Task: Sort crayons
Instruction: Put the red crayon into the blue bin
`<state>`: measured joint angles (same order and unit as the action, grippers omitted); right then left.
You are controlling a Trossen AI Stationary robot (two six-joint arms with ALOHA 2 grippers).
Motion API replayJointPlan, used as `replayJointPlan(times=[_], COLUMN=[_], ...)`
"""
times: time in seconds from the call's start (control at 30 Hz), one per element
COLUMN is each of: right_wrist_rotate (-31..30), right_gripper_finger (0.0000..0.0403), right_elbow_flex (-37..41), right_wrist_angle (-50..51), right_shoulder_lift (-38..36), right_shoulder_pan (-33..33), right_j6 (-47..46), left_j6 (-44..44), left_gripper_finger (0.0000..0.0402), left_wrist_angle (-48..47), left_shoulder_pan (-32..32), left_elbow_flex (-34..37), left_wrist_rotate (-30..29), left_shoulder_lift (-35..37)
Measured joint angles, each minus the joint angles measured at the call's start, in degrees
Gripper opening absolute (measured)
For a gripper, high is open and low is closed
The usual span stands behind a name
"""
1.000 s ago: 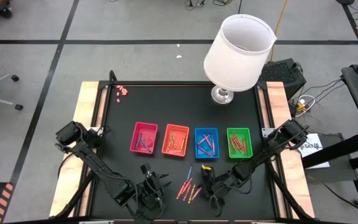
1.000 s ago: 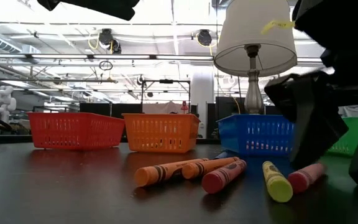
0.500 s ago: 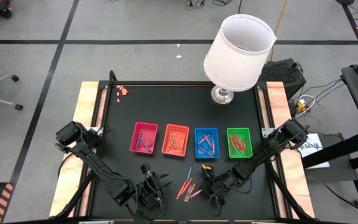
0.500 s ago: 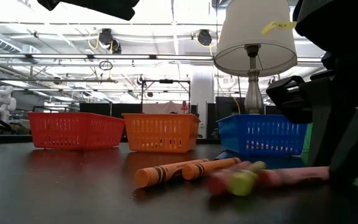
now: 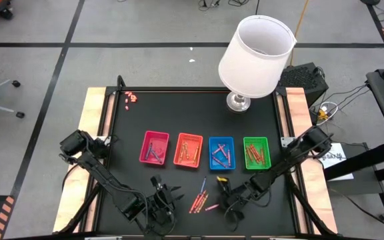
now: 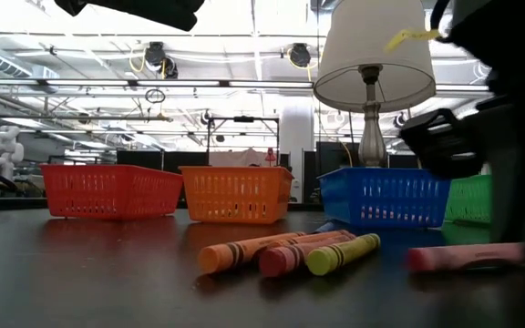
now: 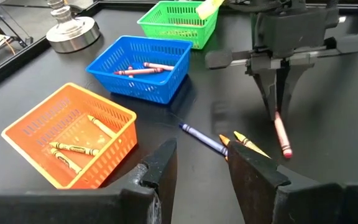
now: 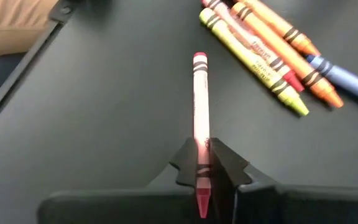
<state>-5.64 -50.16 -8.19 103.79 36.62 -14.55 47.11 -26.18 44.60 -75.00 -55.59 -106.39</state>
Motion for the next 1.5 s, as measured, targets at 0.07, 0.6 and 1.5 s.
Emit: replayJointPlan(times=[0.07,0.6,1.5], right_wrist_rotate=[0.62,-7.01,-33.41], right_gripper_finger=[0.0003,0.0000,0.0005], right_elbow_flex=[0.09,0.09,12.94], right_wrist_angle=[0.44,-0.05,-21.19], right_shoulder_lift=[-0.97,-11.96,-15.86], right_shoulder_pan=[0.33,6.97,11.50], right_j6=[-0.16,2.60,4.94], left_j6=[-0.02,0.03,0.05], left_gripper_finger=[0.0141,0.0141,0.0141], left_wrist_angle=[-0.11,0.00,0.37], left_shoulder_pan=[0.00,-0.02,-1.11], left_elbow_flex=[0.00,0.00,0.04], left_wrist_rotate=[0.00,0.02,0.32], left_shoulder_lift=[0.00,-0.02,-1.66])
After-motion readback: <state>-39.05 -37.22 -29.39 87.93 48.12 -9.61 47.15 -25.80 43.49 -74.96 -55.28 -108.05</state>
